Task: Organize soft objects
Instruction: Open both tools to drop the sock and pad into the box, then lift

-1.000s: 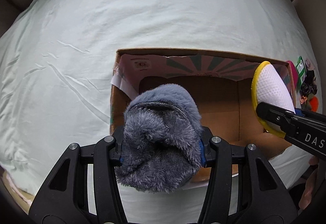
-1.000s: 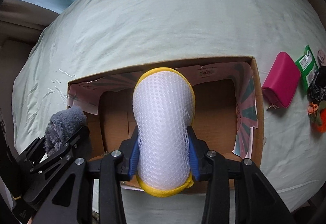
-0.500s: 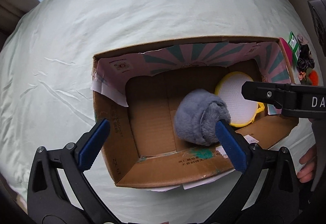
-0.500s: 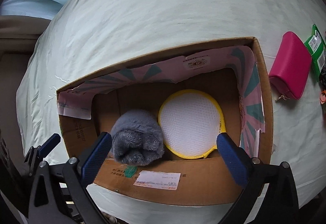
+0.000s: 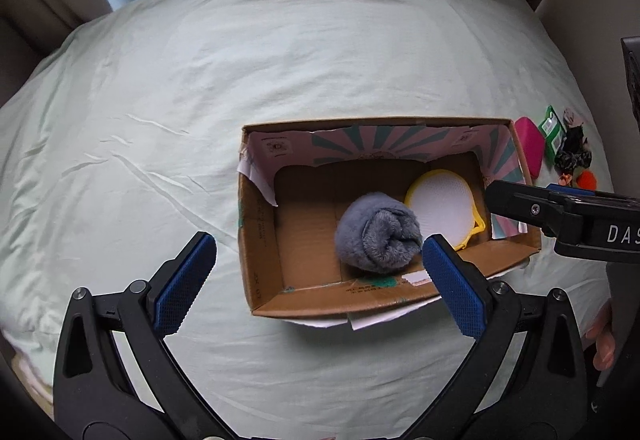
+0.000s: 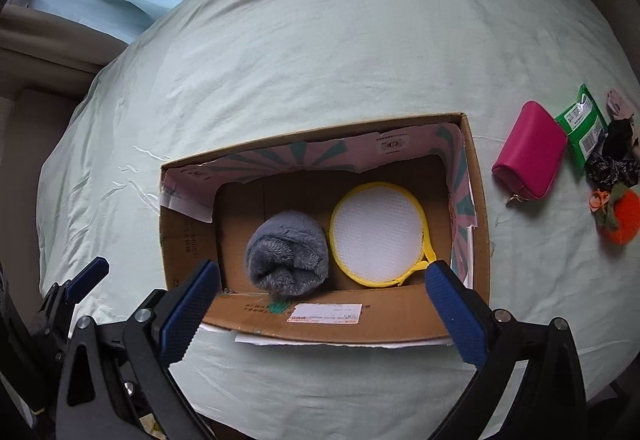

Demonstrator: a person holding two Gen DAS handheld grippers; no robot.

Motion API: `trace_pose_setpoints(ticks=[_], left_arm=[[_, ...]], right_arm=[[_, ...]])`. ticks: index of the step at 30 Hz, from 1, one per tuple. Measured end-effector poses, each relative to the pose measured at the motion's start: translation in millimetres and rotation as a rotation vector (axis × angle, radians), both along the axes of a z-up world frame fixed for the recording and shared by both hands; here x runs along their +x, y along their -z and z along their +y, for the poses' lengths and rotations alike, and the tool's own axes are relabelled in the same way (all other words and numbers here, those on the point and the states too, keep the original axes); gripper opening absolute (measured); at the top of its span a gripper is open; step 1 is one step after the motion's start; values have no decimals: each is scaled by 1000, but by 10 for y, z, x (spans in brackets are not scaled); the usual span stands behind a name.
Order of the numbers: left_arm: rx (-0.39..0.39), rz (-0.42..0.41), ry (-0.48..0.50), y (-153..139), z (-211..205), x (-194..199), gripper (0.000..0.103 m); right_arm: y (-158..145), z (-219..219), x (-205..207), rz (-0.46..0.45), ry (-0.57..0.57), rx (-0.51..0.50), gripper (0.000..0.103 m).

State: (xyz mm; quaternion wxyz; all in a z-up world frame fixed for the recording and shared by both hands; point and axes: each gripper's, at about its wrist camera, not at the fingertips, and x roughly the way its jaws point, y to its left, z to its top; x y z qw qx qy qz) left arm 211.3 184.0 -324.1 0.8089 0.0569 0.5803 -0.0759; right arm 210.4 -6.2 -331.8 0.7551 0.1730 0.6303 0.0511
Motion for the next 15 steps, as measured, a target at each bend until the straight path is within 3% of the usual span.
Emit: trace_pose_setpoints(ticks=[15], left_arm=[[-60, -197, -82, -1120, 309, -777, 102]], right_arm=[[-1516, 193, -868, -419, -99, -265, 102]])
